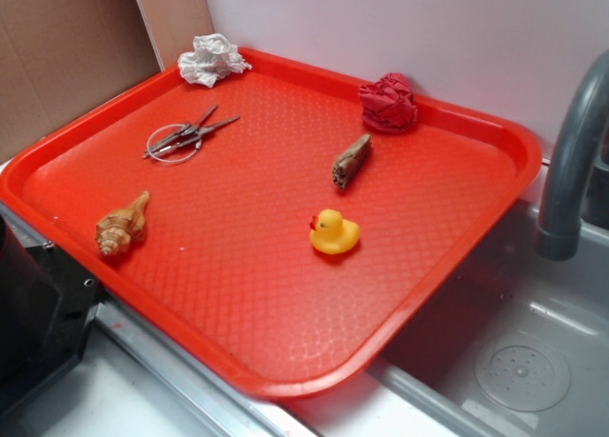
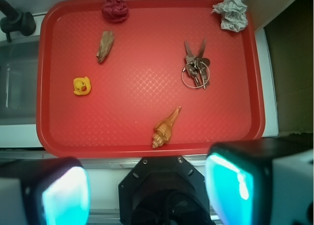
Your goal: Grab the yellow duck.
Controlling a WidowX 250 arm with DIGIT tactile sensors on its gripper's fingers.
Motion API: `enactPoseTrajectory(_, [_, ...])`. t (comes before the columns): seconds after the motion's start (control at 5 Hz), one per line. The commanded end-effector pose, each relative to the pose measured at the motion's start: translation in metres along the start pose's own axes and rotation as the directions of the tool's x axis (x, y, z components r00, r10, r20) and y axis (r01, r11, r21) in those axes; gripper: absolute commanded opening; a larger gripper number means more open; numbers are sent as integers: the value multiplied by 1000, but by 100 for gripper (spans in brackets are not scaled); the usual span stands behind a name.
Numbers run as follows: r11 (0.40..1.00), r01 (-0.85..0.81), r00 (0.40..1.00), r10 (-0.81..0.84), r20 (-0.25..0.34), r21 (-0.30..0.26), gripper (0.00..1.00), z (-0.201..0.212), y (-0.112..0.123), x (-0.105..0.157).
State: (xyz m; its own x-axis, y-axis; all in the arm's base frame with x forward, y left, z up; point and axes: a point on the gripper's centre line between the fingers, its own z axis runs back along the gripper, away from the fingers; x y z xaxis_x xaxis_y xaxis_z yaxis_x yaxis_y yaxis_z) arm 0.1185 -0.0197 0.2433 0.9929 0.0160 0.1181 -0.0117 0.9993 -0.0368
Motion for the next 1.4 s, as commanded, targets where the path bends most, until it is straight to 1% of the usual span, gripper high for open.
enactPoseTrajectory(0.0, [1000, 0, 1000, 0, 0, 0, 100, 0, 0, 0])
enactPoseTrajectory(0.2, [966, 254, 966, -253, -50, 35, 100, -29, -49, 17])
enactPoseTrajectory(0.4, [876, 481, 877, -481, 27, -26, 100, -51, -104, 27])
enactPoseTrajectory(1.2, [876, 481, 877, -481, 27, -26, 100, -51, -104, 27])
